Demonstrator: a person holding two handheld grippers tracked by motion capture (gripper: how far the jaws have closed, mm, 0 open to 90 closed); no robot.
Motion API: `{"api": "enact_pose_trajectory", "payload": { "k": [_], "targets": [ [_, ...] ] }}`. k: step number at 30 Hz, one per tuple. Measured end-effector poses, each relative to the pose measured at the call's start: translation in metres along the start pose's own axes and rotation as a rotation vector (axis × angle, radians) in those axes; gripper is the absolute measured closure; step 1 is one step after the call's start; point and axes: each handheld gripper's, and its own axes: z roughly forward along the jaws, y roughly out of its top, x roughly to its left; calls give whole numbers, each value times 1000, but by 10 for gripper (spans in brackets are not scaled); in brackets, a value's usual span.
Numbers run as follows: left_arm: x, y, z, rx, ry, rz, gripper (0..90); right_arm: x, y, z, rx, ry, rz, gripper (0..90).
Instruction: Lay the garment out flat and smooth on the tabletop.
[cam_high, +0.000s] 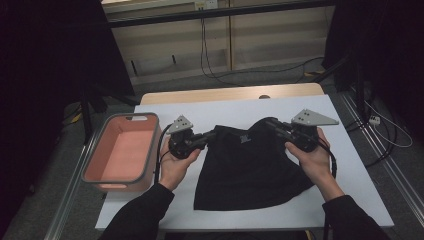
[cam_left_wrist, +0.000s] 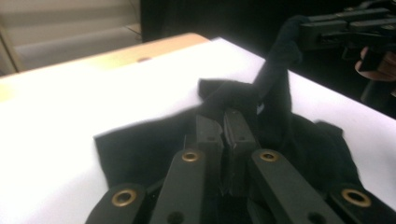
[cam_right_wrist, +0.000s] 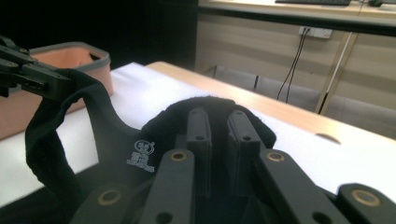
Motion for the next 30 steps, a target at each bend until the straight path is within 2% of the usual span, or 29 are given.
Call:
{"api": "enact_pose_trajectory", "payload": {
  "k": [8, 16, 24, 30],
  "targets": [
    [13, 23, -1, -73, 38, -13, 872, -14, 26, 7, -45, -39, 12, 818],
    [16, 48, -14, -144, 76, -4, 873, -14, 54, 5, -90, -67, -18, 818],
    [25, 78, -15, -182, 106, 13, 873, -20, 85, 9, -136, -91, -28, 818],
    [32, 91, -16, -217, 120, 7, 873, -30, 107, 13, -164, -126, -23, 818]
  ]
}}
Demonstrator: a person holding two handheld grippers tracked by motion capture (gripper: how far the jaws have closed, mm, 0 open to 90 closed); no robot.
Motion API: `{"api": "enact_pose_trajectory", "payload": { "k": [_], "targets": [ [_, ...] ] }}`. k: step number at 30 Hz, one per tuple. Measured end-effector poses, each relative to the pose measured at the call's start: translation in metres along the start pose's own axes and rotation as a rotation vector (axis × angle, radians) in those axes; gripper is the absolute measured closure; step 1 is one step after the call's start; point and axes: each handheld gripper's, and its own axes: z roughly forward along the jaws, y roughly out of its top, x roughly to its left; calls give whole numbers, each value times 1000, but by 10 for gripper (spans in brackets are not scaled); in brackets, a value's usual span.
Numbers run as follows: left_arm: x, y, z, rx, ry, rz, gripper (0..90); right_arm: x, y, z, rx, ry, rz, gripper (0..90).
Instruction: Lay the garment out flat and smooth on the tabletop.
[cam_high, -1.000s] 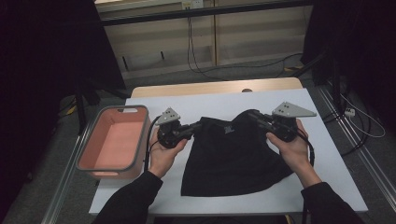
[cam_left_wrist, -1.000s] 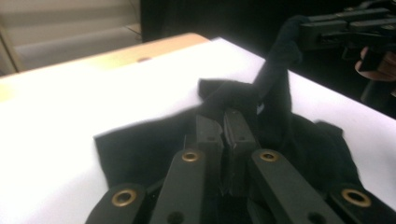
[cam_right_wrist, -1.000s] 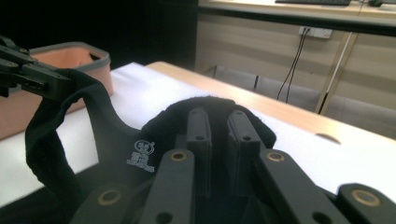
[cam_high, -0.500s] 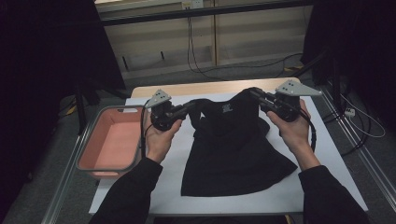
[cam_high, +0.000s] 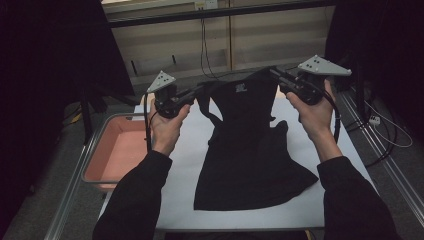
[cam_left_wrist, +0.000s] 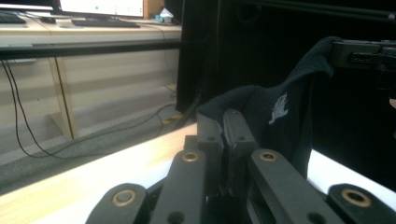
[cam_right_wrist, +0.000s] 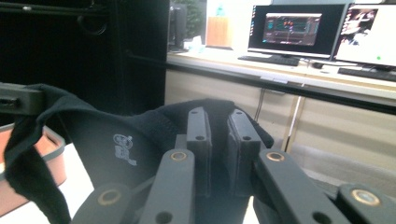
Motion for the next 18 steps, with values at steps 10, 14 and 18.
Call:
{"api": "enact_pose_trajectory", "payload": {
  "k": [10, 14, 18],
  "targets": [
    [18, -24, 23, 90, 26, -13, 872, -16, -27, 26, 66, -31, 36, 817],
    [27, -35, 31, 119, 44, -38, 871, -18, -39, 41, 106, -29, 41, 816],
    [37, -47, 36, 137, 52, -78, 869, -17, -47, 53, 133, -25, 46, 813]
  ]
}}
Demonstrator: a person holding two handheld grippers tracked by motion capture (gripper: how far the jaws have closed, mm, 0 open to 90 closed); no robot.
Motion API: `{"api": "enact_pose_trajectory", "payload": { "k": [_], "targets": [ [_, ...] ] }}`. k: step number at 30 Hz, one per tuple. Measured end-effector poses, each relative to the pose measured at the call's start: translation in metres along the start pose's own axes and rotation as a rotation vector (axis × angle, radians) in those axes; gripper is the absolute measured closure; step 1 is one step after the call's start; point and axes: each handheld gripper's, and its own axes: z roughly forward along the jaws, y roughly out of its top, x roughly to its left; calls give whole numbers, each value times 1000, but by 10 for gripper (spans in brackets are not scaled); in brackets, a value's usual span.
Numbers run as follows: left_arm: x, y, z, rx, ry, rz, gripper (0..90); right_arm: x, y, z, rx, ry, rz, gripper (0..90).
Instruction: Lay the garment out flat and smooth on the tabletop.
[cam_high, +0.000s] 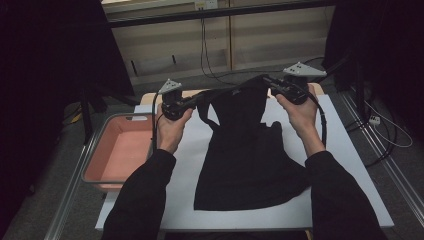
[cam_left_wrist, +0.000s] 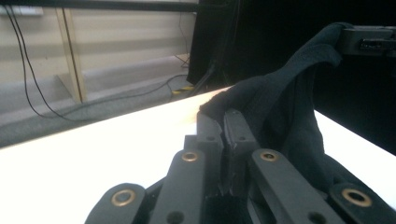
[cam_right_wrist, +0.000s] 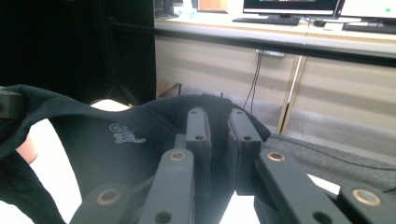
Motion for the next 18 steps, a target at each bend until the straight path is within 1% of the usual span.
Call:
{"api": "enact_pose_trajectory", "payload": {
  "k": [4, 7, 9, 10, 11, 14, 15, 16, 17, 18],
  "targets": [
    [8, -9, 7, 27, 9, -19, 869, 1, -8, 12, 31, 6, 7, 813],
    [12, -15, 13, 43, 17, -31, 868, 2, -14, 21, 51, 4, 10, 812],
    [14, -18, 17, 57, 25, -31, 867, 2, -19, 27, 64, 0, 15, 810],
    [14, -20, 20, 66, 44, -27, 866, 2, -21, 31, 75, -5, 14, 809],
    [15, -22, 22, 73, 50, -25, 865, 2, -23, 34, 83, -8, 12, 804],
    [19, -27, 30, 94, 50, -38, 859, 2, -30, 44, 111, -13, 6, 785],
    [20, -29, 32, 103, 52, -39, 844, 2, -32, 46, 120, -8, 5, 760],
    [20, -31, 34, 109, 55, -49, 796, 2, -34, 47, 127, -3, 16, 690],
    [20, -32, 35, 121, 64, -53, 729, 3, -35, 48, 137, -7, 28, 606],
    [20, -34, 36, 128, 65, -49, 676, 4, -36, 48, 149, -7, 34, 601]
  ]
}}
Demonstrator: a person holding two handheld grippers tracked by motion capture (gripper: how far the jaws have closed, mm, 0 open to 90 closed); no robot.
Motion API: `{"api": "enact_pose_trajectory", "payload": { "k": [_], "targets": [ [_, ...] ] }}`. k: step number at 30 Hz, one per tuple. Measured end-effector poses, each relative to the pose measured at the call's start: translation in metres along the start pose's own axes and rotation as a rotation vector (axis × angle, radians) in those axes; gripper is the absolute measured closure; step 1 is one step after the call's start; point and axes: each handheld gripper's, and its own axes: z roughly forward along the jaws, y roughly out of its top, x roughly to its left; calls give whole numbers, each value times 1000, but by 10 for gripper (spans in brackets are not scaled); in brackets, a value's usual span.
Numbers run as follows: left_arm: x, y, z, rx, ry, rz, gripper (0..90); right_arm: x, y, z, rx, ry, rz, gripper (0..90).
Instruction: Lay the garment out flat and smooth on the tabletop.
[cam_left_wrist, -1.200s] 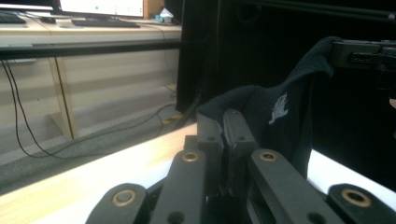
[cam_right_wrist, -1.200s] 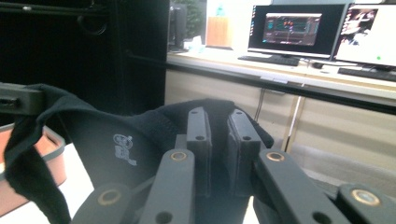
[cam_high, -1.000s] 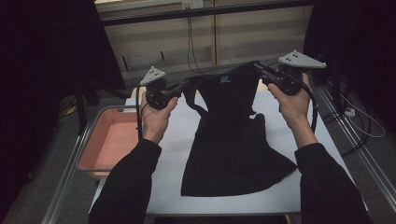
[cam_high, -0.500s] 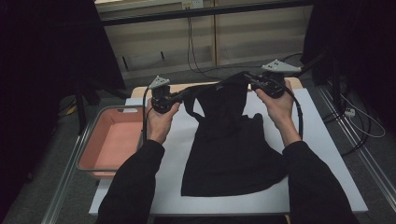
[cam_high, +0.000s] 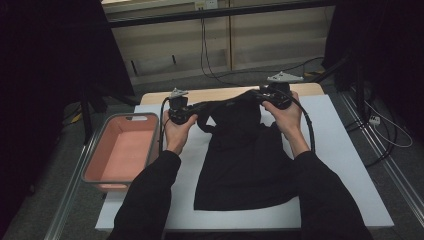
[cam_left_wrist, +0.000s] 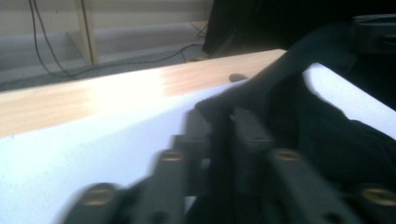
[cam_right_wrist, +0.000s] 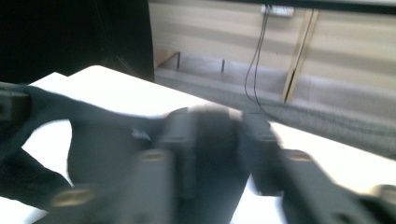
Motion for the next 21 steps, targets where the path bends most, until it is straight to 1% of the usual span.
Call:
{"api": "enact_pose_trajectory", "payload": {
  "k": [2, 4, 5, 7, 8, 12, 13, 15, 16, 18, 20, 21],
  "targets": [
    [-2, -3, 0, 9, 6, 6, 610, 1, -4, -2, -1, 3, -14, 583],
    [-5, -6, -2, 24, 15, 9, 460, 1, -7, -7, 4, 3, -8, 503],
    [-6, -7, -3, 31, 14, 17, 414, 1, -9, -10, 11, 1, -7, 485],
    [-11, -12, -7, 40, 15, 34, 358, 3, -14, -17, 15, 8, -19, 475],
    [-13, -14, -9, 43, 13, 32, 323, 4, -17, -21, 15, 10, -24, 460],
    [-20, -27, -22, 70, 6, 79, 265, 9, -30, -44, 14, 29, -60, 437],
    [-21, -31, -26, 83, 1, 100, 255, 11, -34, -51, 16, 36, -64, 440],
    [-24, -39, -33, 103, -3, 120, 235, 11, -43, -63, 14, 45, -76, 465],
    [-25, -43, -37, 114, 0, 133, 224, 10, -48, -70, 12, 45, -74, 484],
    [-28, -51, -44, 128, -10, 146, 218, 8, -58, -82, 13, 58, -66, 521],
    [-31, -59, -51, 141, -17, 165, 210, 7, -69, -92, 32, 55, -75, 553],
    [-33, -64, -53, 150, -17, 181, 199, 5, -74, -96, 39, 61, -77, 576]
  ]
}}
